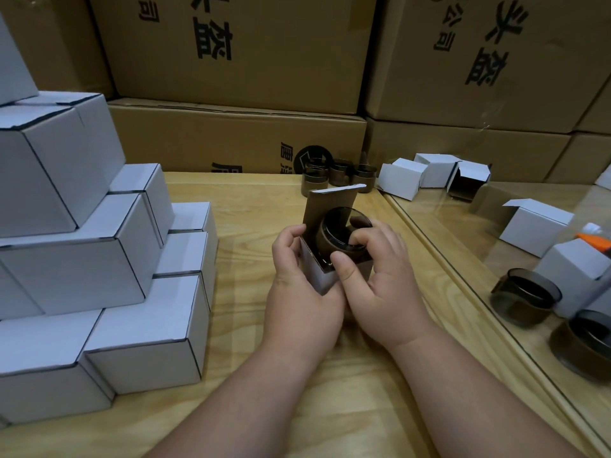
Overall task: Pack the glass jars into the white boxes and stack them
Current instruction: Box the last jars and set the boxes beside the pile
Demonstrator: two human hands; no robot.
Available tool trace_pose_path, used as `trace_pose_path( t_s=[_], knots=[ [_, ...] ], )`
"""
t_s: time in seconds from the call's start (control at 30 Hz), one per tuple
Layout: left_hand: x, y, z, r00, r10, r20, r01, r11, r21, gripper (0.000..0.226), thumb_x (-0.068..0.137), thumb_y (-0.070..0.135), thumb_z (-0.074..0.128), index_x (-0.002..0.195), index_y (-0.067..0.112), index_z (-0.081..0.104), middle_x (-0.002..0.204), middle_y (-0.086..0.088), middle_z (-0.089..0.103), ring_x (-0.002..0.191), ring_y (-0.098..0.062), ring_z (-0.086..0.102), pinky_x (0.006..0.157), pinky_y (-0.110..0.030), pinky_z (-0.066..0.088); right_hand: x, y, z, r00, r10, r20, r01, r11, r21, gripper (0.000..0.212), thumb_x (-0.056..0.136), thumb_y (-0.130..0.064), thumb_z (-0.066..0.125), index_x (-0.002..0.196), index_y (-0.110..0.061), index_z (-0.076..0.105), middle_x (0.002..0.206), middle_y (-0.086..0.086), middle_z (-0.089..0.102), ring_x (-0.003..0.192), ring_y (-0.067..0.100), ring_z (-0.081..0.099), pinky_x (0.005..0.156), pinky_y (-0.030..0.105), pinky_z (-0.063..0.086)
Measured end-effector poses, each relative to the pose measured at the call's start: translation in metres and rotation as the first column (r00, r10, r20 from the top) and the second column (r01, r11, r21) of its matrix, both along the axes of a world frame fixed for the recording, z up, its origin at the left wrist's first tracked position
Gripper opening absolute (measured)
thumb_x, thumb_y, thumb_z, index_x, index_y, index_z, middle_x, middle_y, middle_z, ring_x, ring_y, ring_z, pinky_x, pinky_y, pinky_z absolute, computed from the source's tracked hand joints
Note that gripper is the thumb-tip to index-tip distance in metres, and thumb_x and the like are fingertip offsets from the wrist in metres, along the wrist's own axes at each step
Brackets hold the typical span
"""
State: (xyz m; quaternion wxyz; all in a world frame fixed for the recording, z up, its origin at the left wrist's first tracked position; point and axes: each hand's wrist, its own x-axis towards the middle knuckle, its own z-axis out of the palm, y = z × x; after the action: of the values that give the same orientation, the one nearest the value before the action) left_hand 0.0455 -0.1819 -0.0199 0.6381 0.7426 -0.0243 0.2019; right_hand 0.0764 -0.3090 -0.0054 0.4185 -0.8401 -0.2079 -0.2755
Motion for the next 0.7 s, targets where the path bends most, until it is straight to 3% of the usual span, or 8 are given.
trace_pose_path(
  t_s=[0.23, 0.43, 0.57, 0.7],
  knots=[
    [0.001, 0.0008, -0.001, 0.999, -0.003, -0.032, 0.003, 1.0, -0.009, 0.084, 0.084, 0.016, 0.078, 0.13, 0.063, 0.026, 0.127, 0.034, 0.056, 0.102, -0.012, 0.071, 0.08, -0.039, 0.062, 0.0012, -0.0009, 0.0003, 0.999, 0.032, 0.038, -0.03, 0.997, -0.064, 0.024, 0.088, -0.045, 0.059, 0.089, -0.021, 0.054, 0.107, -0.005, 0.057, 0.117, 0.018, 0.046, 0.097, 0.009, 0.028],
    [-0.0001, -0.0001, 0.002, 0.999, -0.01, -0.041, 0.009, 1.0, -0.02, 0.081, 0.085, 0.018, 0.079, 0.13, 0.062, 0.027, 0.124, 0.038, 0.056, 0.096, -0.009, 0.073, 0.077, -0.039, 0.063, 0.0006, -0.0004, 0.0012, 1.0, 0.005, 0.016, -0.004, 0.997, -0.073, 0.028, 0.088, -0.05, 0.058, 0.086, -0.022, 0.061, 0.137, -0.001, 0.054, 0.135, 0.016, 0.038, 0.104, 0.006, 0.019],
    [-0.0006, -0.0009, 0.0034, 0.999, -0.012, -0.041, 0.01, 0.998, -0.058, 0.077, 0.086, 0.026, 0.08, 0.131, 0.061, 0.028, 0.122, 0.035, 0.059, 0.094, -0.009, 0.074, 0.078, -0.035, 0.06, 0.0004, -0.0002, 0.0011, 0.997, -0.07, 0.021, 0.072, 0.989, -0.13, 0.037, 0.09, -0.055, 0.052, 0.079, -0.025, 0.07, 0.151, 0.001, 0.046, 0.145, 0.02, 0.028, 0.111, 0.036, 0.024],
    [-0.0017, -0.0004, 0.0045, 0.999, -0.013, -0.033, 0.011, 0.997, -0.077, 0.076, 0.086, 0.033, 0.079, 0.129, 0.067, 0.027, 0.125, 0.033, 0.06, 0.092, -0.01, 0.073, 0.075, -0.033, 0.059, -0.0003, 0.0009, 0.0021, 0.994, -0.105, 0.024, 0.108, 0.984, -0.145, 0.045, 0.09, -0.059, 0.047, 0.076, -0.025, 0.074, 0.156, -0.002, 0.042, 0.149, 0.021, 0.023, 0.117, 0.045, 0.018]
  ],
)
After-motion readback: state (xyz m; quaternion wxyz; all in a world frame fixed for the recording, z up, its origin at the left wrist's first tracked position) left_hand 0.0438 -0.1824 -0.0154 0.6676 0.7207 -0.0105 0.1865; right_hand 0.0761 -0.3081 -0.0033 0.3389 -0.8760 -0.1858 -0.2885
